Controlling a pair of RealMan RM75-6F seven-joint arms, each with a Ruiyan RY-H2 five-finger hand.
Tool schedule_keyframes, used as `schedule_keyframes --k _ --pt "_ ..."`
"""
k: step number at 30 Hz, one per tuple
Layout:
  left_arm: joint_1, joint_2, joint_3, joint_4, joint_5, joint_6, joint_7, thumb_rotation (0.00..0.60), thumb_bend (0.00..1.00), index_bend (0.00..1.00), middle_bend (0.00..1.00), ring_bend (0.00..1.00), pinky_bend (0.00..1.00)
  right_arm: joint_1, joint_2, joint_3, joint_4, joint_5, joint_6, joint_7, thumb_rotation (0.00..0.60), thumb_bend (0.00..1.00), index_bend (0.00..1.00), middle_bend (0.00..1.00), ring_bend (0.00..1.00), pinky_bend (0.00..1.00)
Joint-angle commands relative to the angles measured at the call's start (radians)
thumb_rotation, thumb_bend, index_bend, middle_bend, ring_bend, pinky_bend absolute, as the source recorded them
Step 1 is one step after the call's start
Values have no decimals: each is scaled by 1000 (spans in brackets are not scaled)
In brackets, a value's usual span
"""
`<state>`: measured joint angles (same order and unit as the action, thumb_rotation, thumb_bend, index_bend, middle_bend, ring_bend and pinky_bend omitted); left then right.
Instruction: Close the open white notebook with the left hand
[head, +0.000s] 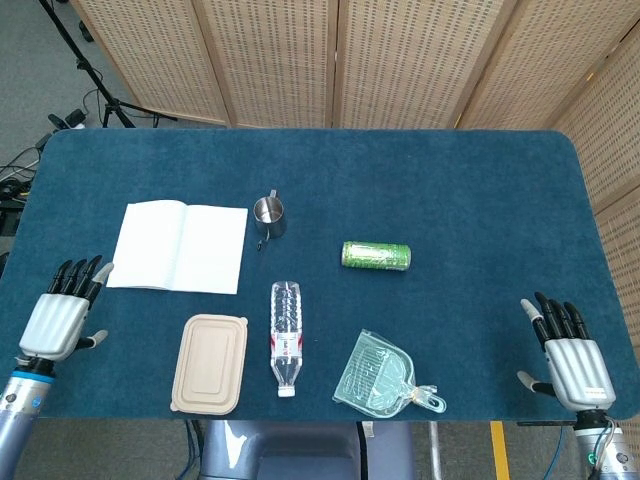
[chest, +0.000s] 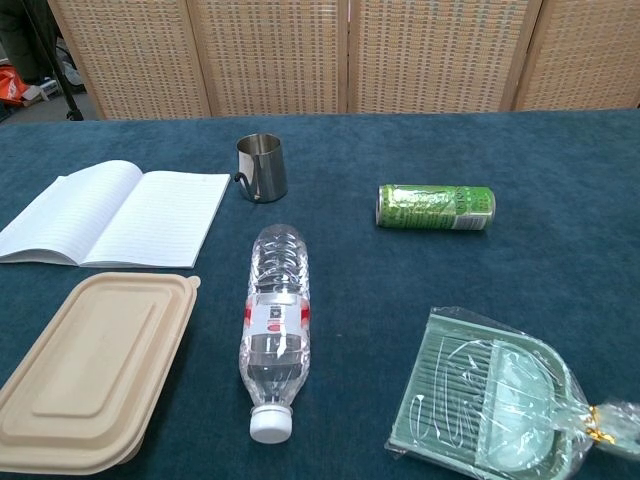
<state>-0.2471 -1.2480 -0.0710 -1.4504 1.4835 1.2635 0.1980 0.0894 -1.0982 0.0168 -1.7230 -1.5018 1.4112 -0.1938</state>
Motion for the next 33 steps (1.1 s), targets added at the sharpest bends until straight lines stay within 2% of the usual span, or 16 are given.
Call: schedule_keyframes --k 1,14,33 --pt "-51 -45 -19 75 -50 -83 6 600 30 0 0 0 0 0 1 1 1 1 0 5 600 0 0 0 0 0" --pt "-168 -194 -48 307 -110 -225 8 600 44 0 0 0 0 8 -6 0 13 5 -18 14 600 0 0 0 0 0" --pt "-229 -302 -61 435 -121 -230 -17 600 65 0 0 0 0 15 -18 0 24 12 -31 9 600 0 0 0 0 0"
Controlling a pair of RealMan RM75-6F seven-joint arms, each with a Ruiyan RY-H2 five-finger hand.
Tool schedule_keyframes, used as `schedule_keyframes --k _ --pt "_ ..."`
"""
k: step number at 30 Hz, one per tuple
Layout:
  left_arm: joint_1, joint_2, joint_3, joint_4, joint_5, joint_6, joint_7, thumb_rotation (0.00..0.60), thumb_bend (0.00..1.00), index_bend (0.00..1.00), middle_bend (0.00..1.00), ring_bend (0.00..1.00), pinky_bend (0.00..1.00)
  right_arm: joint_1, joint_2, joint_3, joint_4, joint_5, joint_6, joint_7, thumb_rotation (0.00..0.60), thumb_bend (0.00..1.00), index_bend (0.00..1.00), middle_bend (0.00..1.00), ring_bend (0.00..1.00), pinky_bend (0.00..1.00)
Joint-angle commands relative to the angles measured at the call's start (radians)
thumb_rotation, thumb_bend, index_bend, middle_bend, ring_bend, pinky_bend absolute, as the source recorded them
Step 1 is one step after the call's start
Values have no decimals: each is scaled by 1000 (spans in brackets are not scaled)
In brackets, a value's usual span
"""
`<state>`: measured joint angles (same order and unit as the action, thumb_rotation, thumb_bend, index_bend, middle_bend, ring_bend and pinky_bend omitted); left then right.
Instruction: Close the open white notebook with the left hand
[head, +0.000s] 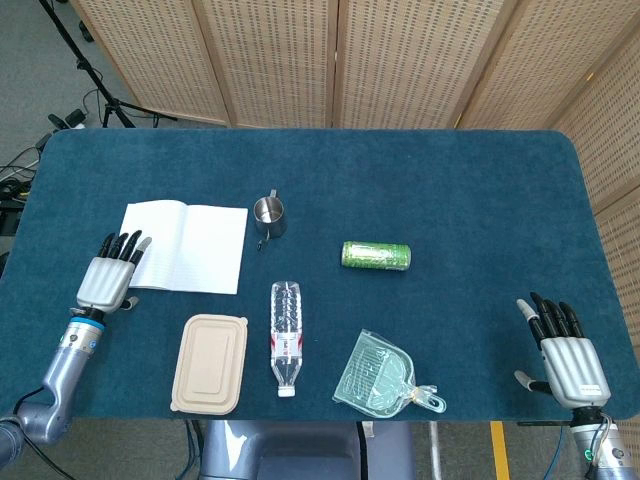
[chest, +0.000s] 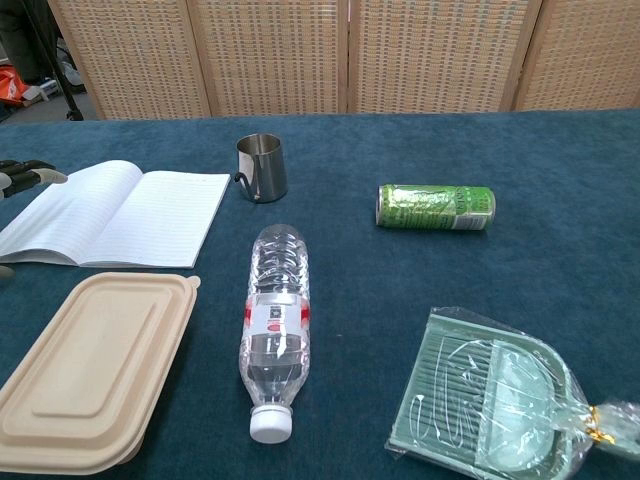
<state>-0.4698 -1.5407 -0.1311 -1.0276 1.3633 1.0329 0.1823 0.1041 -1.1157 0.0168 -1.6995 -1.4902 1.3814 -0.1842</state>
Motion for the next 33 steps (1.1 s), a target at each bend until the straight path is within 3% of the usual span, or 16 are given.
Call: schedule_keyframes --k 1,26,33 --pt "-9 -13 -2 18 -1 0 -3 600 67 0 0 0 0 1 -1 0 1 0 -1 -1 600 0 0 0 0 0" --pt "-50 -102 4 146 -2 14 -6 600 134 0 0 0 0 2 -2 -2 1 -3 1 -1 600 0 0 0 0 0" --pt "-53 -126 16 191 19 45 1 600 236 0 0 0 0 1 -2 -3 -1 -5 2 1 600 0 0 0 0 0"
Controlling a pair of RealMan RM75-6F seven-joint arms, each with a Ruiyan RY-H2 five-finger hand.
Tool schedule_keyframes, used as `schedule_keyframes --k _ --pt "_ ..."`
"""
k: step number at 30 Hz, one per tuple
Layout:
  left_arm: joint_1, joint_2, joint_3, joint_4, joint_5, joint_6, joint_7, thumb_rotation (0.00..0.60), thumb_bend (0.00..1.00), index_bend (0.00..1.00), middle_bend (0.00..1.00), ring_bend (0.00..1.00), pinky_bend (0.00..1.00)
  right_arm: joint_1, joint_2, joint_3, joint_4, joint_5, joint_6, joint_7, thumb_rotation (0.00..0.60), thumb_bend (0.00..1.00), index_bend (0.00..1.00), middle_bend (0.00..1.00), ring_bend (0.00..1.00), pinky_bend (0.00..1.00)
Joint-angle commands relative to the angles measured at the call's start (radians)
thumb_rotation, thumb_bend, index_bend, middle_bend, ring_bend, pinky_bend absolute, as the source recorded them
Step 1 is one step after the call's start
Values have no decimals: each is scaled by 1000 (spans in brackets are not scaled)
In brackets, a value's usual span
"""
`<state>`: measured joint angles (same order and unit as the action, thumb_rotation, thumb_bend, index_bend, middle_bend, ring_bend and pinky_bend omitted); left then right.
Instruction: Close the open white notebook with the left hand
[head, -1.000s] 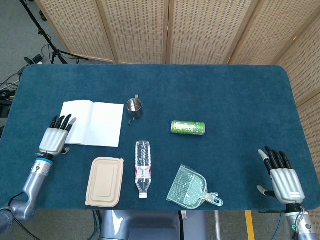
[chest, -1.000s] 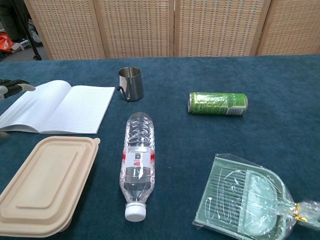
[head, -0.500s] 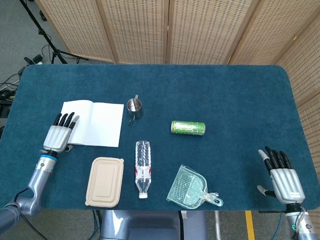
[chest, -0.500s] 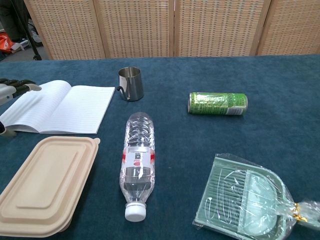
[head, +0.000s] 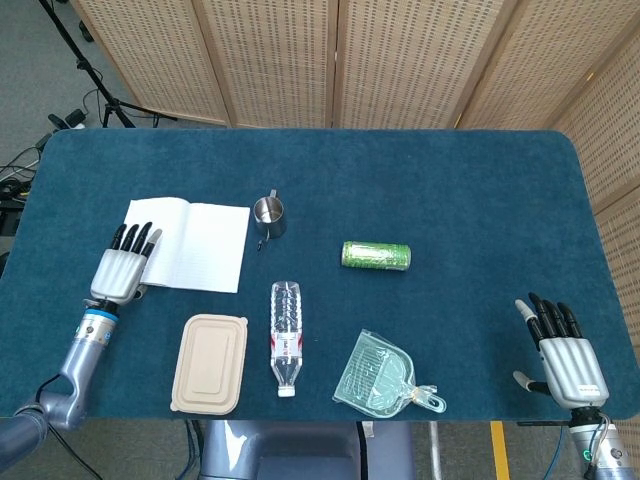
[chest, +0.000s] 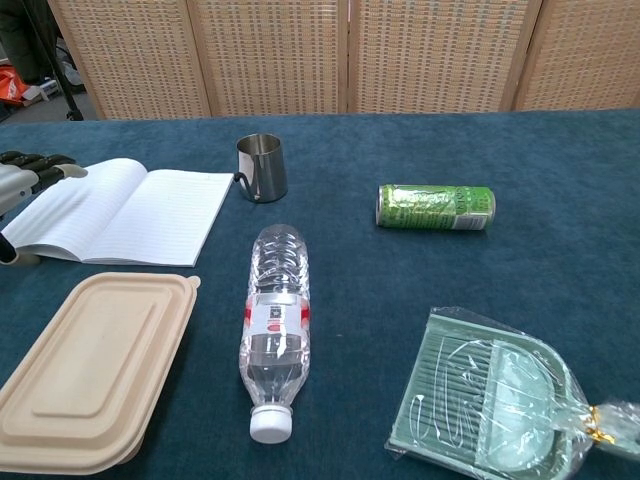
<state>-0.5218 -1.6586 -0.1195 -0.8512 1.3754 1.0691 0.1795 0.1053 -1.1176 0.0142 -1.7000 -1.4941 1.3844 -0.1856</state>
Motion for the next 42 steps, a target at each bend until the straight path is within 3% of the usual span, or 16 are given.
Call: schedule_keyframes --k 1,6,11,18,28,42 --pt "0 -11 7 18 9 12 4 600 260 0 0 0 0 0 1 -1 -1 -1 -1 4 600 0 0 0 0 0" --pt "2 -25 20 43 35 48 0 600 358 0 0 0 0 1 3 -2 -2 -3 -2 10 600 0 0 0 0 0" --pt "7 -41 26 58 73 125 -19 600 360 0 0 0 0 1 5 -3 -3 -3 -4 12 600 0 0 0 0 0" --pt "11 -79 25 106 155 312 -155 600 186 0 0 0 0 1 6 -4 -5 -4 -3 15 600 0 0 0 0 0" --pt "1 -146 -10 168 183 465 -305 600 14 0 0 0 0 -2 11 -3 -7 -4 3 22 600 0 0 0 0 0" --pt "-13 -192 -27 238 181 515 -377 600 0 0 0 0 0 -1 15 -4 -10 -6 2 28 600 0 0 0 0 0"
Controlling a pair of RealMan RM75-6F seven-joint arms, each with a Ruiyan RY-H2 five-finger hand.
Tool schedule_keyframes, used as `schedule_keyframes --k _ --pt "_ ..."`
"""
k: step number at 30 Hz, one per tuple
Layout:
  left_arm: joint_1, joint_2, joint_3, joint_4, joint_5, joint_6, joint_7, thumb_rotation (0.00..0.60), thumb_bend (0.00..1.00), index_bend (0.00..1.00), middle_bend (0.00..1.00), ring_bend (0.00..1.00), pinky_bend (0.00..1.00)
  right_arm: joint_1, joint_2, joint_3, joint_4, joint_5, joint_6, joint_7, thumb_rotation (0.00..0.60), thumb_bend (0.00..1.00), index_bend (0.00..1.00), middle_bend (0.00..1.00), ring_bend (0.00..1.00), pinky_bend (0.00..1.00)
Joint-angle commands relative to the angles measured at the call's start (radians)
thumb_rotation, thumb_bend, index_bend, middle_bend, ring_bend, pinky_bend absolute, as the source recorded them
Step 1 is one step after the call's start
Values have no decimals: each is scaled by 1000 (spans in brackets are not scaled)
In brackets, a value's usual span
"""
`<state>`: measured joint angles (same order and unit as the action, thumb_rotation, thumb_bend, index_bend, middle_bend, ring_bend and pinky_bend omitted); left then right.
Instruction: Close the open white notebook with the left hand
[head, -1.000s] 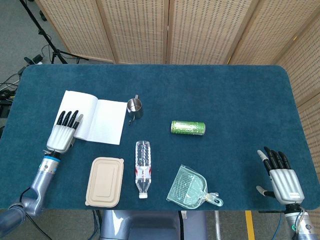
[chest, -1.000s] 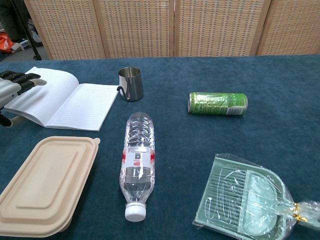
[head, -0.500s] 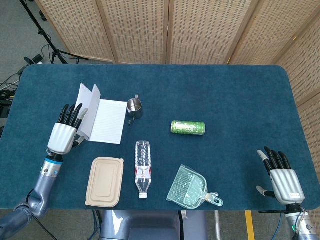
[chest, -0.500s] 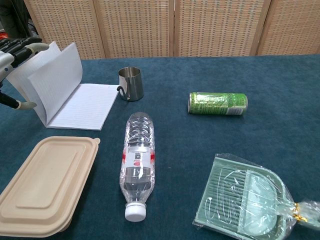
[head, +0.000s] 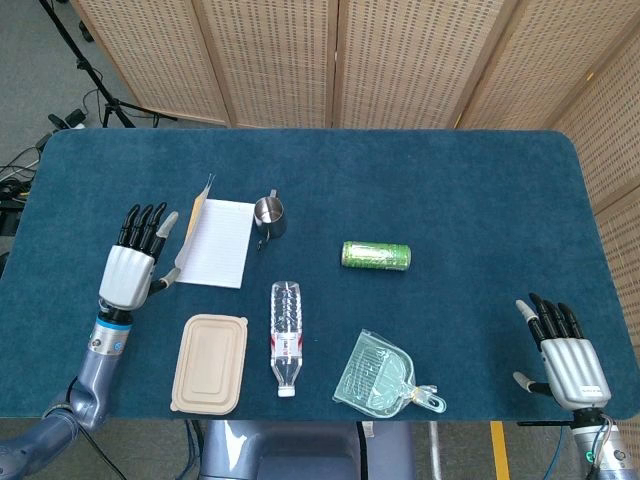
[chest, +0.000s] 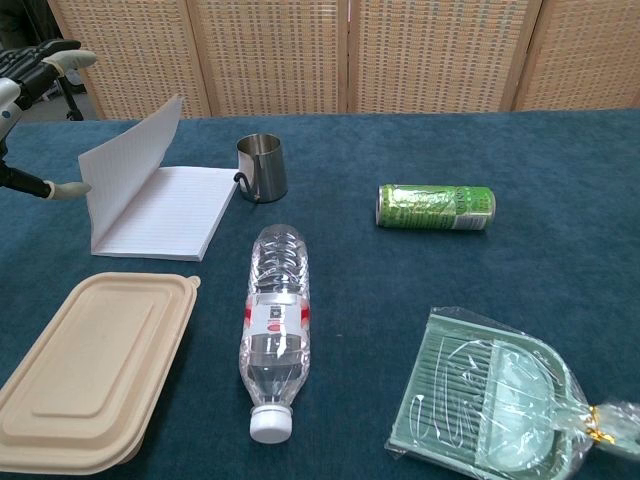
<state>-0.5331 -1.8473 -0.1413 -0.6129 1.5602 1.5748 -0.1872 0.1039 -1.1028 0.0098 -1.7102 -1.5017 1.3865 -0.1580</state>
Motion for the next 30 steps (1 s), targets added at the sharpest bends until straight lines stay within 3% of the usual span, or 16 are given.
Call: schedule_keyframes --k 1,10,21,24,30 --pt "-1 -4 -6 -2 -3 16 -16 600 0 0 0 0 0 0 0 1 1 2 -1 0 600 0 0 0 0 0" --pt "23 15 -6 -46 12 108 -48 600 0 0 0 0 0 0 1 0 0 1 0 1 600 0 0 0 0 0" --pt "81 133 7 -242 43 221 -26 600 0 0 0 0 0 0 -1 -1 -2 -2 0 -6 600 0 0 0 0 0" --pt "125 199 46 -339 35 186 32 600 0 0 0 0 0 -2 0 0 -3 0 3 -5 600 0 0 0 0 0" --pt "214 402 147 -665 -28 39 234 600 0 0 0 0 0 -3 1 1 -3 1 6 -5 600 0 0 0 0 0"
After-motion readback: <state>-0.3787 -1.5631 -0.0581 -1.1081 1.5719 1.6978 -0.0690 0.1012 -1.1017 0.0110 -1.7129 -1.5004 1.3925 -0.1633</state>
